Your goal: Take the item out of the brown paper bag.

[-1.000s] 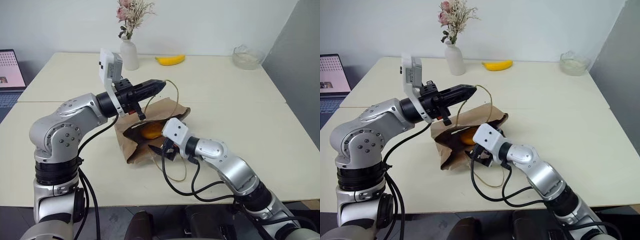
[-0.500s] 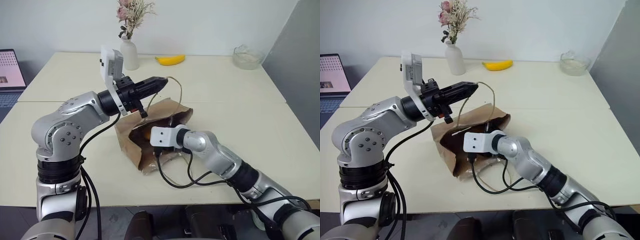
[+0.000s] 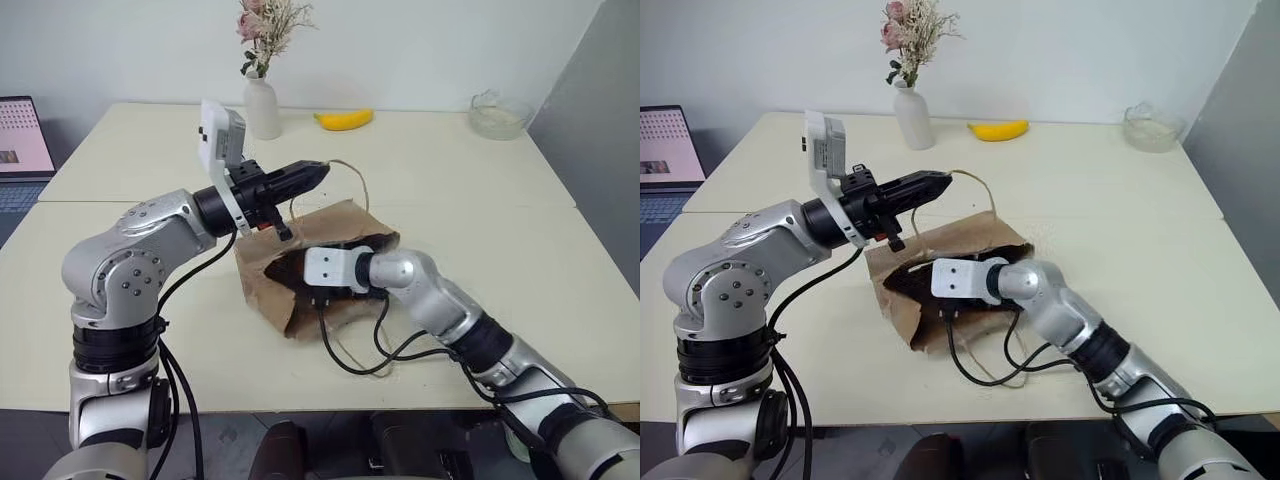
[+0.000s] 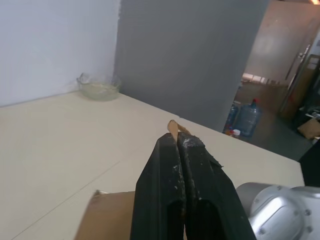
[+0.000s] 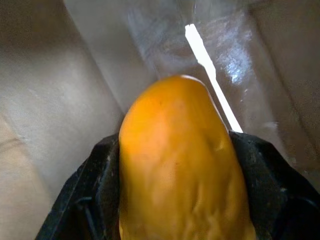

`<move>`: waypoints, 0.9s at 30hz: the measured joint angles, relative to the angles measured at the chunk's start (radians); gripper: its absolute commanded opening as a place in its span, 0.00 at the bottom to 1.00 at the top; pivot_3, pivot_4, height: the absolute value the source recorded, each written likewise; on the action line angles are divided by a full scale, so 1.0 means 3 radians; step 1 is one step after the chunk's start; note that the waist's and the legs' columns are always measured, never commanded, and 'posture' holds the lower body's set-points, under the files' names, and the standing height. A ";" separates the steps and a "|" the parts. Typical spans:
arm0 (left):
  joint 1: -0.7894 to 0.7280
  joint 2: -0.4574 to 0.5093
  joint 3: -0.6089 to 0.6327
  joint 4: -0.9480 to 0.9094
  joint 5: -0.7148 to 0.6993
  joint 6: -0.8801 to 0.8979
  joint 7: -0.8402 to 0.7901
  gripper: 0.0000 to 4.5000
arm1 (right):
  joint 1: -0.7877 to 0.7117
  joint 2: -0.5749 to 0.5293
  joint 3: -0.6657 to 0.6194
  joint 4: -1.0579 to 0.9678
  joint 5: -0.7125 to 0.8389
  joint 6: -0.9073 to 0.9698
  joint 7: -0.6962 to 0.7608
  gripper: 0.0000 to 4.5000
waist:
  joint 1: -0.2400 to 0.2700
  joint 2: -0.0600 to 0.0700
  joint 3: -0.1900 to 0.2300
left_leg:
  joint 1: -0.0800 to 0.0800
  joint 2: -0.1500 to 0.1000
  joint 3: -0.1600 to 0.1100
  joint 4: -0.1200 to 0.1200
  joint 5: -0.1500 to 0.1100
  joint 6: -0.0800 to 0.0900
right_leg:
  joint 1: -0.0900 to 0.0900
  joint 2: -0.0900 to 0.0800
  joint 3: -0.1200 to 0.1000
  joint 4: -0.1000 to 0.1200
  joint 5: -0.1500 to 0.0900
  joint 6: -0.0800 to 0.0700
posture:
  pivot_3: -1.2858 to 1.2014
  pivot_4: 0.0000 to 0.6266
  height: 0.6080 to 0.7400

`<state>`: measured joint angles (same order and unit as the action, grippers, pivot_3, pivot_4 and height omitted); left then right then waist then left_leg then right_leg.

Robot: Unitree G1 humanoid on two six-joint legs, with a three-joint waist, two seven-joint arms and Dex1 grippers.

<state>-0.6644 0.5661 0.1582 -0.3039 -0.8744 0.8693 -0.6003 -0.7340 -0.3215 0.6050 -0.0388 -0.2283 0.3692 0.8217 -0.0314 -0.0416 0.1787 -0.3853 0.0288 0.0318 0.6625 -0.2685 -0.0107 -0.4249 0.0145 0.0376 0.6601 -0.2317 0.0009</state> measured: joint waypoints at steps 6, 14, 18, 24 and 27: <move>0.0009 -0.0001 -0.0070 0.0039 0.0224 -0.0120 -0.0009 0.00 | 0.0068 -0.0318 -0.0313 -0.0638 0.0711 0.0310 0.0705 0.64 | 0.0002 0.0000 0.0000 | 0.0002 0.0000 -0.0001 0.0000 0.0000 0.0000 | 0.0001 0.0000 -0.0002 0.0002 0.0000 0.0000 | 0.52 0.24 1.00; 0.0011 -0.0067 -0.0080 0.0149 0.0390 -0.0252 0.0035 0.00 | 0.0020 -0.0530 -0.0453 -0.0530 0.0636 0.0101 0.0645 0.64 | -0.0002 0.0000 0.0000 | 0.0002 0.0001 0.0001 0.0000 0.0000 0.0000 | 0.0000 0.0001 0.0000 0.0002 0.0000 0.0000 | 0.52 0.24 1.00; 0.0009 -0.0074 -0.0080 0.0158 0.0445 -0.0306 0.0066 0.00 | 0.0020 -0.0372 -0.0667 -0.0616 0.1006 0.0235 0.0682 0.64 | 0.0003 0.0001 0.0002 | -0.0002 0.0001 -0.0001 -0.0001 0.0000 0.0000 | -0.0002 0.0001 -0.0001 0.0001 0.0000 0.0000 | 0.52 0.24 1.00; 0.0024 -0.0079 -0.0081 0.0175 0.0510 -0.0364 0.0069 0.00 | 0.0011 -0.0554 -0.1525 -0.1027 0.2092 0.1061 0.0850 0.64 | 0.0019 0.0000 0.0002 | -0.0005 -0.0003 -0.0001 0.0001 0.0000 0.0001 | 0.0002 -0.0007 -0.0003 -0.0005 0.0000 0.0000 | 0.52 0.24 1.00; 0.0082 -0.0081 -0.0081 0.0175 0.0516 -0.0378 0.0068 0.00 | -0.0015 -0.0695 -0.2115 -0.0989 0.2424 0.1419 0.0618 0.64 | 0.0018 0.0000 0.0002 | -0.0004 -0.0002 0.0000 0.0001 0.0000 0.0001 | 0.0001 -0.0006 -0.0003 -0.0004 0.0001 0.0000 | 0.52 0.24 1.00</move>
<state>-0.6398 0.5418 0.1338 -0.2513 -0.7196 0.7560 -0.5798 -0.7384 -0.5300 -0.0296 -0.3355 0.4990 0.7950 1.0072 -0.0261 -0.0415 0.1793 -0.3864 0.0281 0.0317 0.6628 -0.2686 -0.0103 -0.4245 0.0126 0.0367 0.6589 -0.2315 0.0009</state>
